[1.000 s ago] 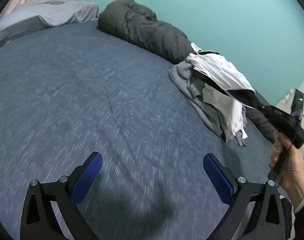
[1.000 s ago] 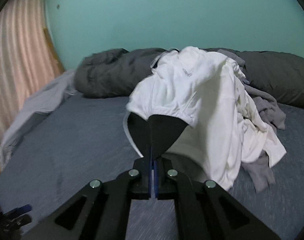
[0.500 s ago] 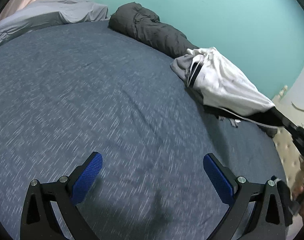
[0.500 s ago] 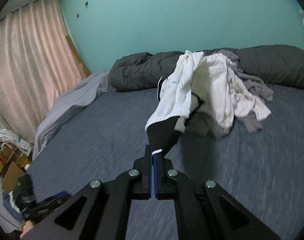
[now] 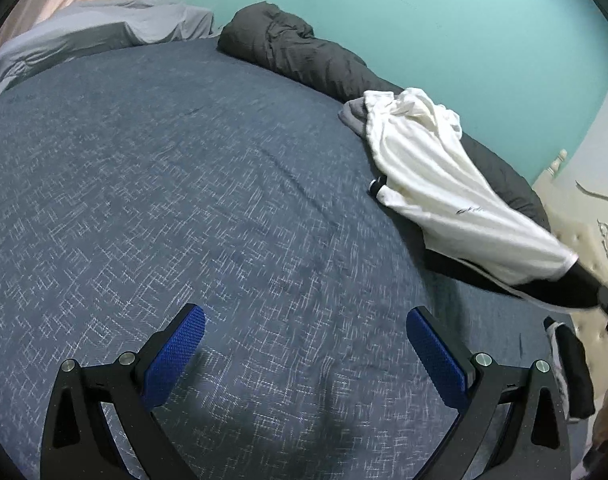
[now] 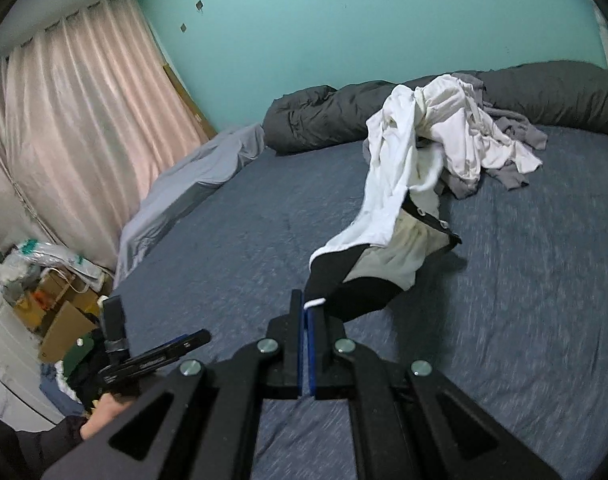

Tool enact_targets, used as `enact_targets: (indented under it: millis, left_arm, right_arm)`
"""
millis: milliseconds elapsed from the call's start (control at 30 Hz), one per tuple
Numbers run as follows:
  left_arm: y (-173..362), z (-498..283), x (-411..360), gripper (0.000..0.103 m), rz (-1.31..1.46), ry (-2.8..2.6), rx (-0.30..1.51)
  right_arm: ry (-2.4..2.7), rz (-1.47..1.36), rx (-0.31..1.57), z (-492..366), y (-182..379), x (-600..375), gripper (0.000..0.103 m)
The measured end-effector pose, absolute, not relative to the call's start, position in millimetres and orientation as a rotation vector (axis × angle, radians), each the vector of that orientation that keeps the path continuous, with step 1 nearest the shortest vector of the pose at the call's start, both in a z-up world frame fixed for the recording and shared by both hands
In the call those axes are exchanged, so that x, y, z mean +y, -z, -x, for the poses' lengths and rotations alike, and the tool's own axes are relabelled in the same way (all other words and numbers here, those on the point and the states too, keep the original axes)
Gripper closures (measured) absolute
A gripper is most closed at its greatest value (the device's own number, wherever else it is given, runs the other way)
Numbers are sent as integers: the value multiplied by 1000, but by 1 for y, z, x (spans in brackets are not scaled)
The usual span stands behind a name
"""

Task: Fold clothes
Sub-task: 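Pull the white garment out of the pile with the right gripper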

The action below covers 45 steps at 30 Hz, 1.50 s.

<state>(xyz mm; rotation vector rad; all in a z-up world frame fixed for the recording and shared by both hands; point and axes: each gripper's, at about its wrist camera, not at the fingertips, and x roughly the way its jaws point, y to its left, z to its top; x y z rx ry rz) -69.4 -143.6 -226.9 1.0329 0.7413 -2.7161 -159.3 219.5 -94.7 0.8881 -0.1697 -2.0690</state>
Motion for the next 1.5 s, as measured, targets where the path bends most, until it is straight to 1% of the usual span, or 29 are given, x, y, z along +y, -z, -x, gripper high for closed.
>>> enact_targets:
  millis: [167,400,500,567,600,633,700,800,867,933,1000,1067,1233,1400,1500]
  left_arm:
    - [241,75,-140,0,-1077,2714,725]
    - [261,97,-141,0,-1115,2690,746]
    - [266,106,-137,0,-1135,2690,755]
    - [269,110,-132,0,-1147,2697,754]
    - [271,112,-129,0,-1158,2700,745]
    - [272,114,-126,0,-1170,2703,735]
    - [274,117,-121,0,-1181,2715,740]
    - [275,121,-116,0,-1186,2734,702]
    - [277,123,-115,0,-1188,2742,678]
    - [279,122,-117,0,-1196,2739,676]
    - [280,120,-123,0,-1194,2732,681]
    - [280,119,-128,0,-1188,2725,685]
    - [279,119,-137,0,-1177,2715,695]
    - [279,121,-137,0,-1185,2719,703]
    - [278,121,-137,0,-1188,2726,704]
  right_arm:
    - [2074,-995,-167,155,130,219,102]
    - [2309,-1190,-121,207,183,237,101]
    - [2367,-1237,-73,225,197,248,101]
    - [2394,-1281,-83,235,205,259,101]
    - [2399,-1320,-101,240,210,266,99]
    - [2404,-1351,-103,238,213,271,94]
    - [2443,-1400,-59,234,219,279,89]
    - [2508,-1400,1,222,218,290,80]
    - [2493,-1338,24,211,213,290,76]
    - [2465,-1285,92,203,209,280,60]
    - [2387,-1245,158,198,209,260,55]
    - [2351,-1219,208,197,211,243,53]
    - [2313,-1232,297,211,231,202,42]
    - [2310,-1260,381,226,251,183,41]
    - [2311,-1289,380,239,260,180,42]
